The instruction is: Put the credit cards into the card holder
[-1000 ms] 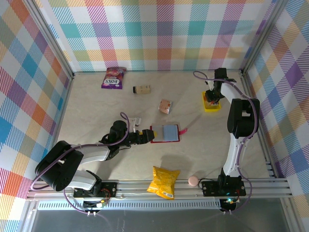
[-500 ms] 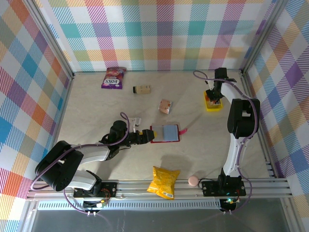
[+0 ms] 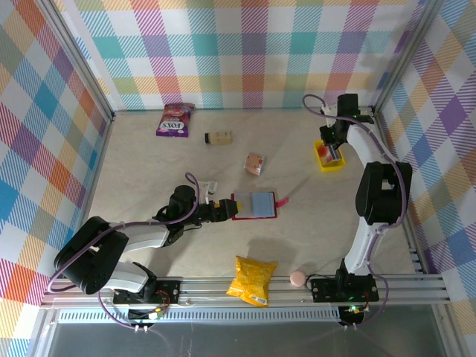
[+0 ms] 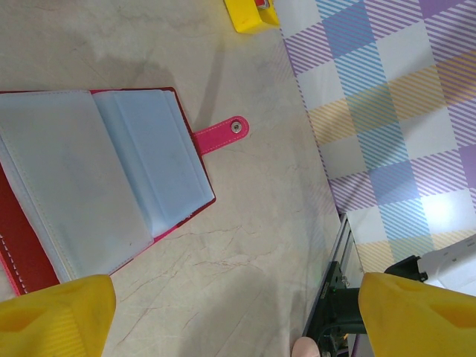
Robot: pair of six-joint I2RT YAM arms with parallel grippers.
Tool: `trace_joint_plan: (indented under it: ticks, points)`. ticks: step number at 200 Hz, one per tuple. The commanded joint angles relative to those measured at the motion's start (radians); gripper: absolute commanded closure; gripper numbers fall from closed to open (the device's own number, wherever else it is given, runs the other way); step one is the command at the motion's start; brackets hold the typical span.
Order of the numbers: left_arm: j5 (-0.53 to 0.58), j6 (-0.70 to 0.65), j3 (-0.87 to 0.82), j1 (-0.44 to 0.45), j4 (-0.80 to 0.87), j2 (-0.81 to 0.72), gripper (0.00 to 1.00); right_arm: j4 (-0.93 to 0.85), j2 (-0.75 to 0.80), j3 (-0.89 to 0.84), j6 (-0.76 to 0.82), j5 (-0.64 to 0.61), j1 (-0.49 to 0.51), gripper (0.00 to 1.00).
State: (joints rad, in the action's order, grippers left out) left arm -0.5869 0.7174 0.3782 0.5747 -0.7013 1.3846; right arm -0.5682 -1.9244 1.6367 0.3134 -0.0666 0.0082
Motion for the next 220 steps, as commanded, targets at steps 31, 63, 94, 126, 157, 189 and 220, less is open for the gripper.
trace_joint_plan:
  ticks: [31,63,94,126,157,189,220]
  points:
    - [-0.019,-0.006,0.009,0.007,0.003,-0.030,0.15,-0.098,-0.038,0.007,-0.015,-0.085,-0.008,0.39]
    - [-0.017,-0.007,0.008,0.008,0.005,-0.033,0.15,-0.144,-0.147,0.067,0.023,-0.069,-0.010,0.30]
    - [-0.016,-0.010,0.010,0.008,0.007,-0.029,0.15,-0.141,-0.199,0.103,0.033,-0.111,-0.009,0.30]
    - [-0.017,-0.012,0.011,0.008,0.007,-0.029,0.15,-0.114,-0.205,0.101,0.039,-0.174,-0.009,0.29]
    - [-0.018,-0.012,0.011,0.009,0.010,-0.032,0.16,-0.111,-0.190,0.099,0.038,-0.151,-0.011,0.30]
    - [-0.019,-0.012,0.011,0.008,0.010,-0.031,0.16,-0.135,-0.215,0.117,0.051,-0.121,-0.010,0.29]
    - [-0.018,-0.012,0.011,0.008,0.012,-0.030,0.16,-0.144,-0.236,0.109,0.064,-0.099,-0.008,0.29]
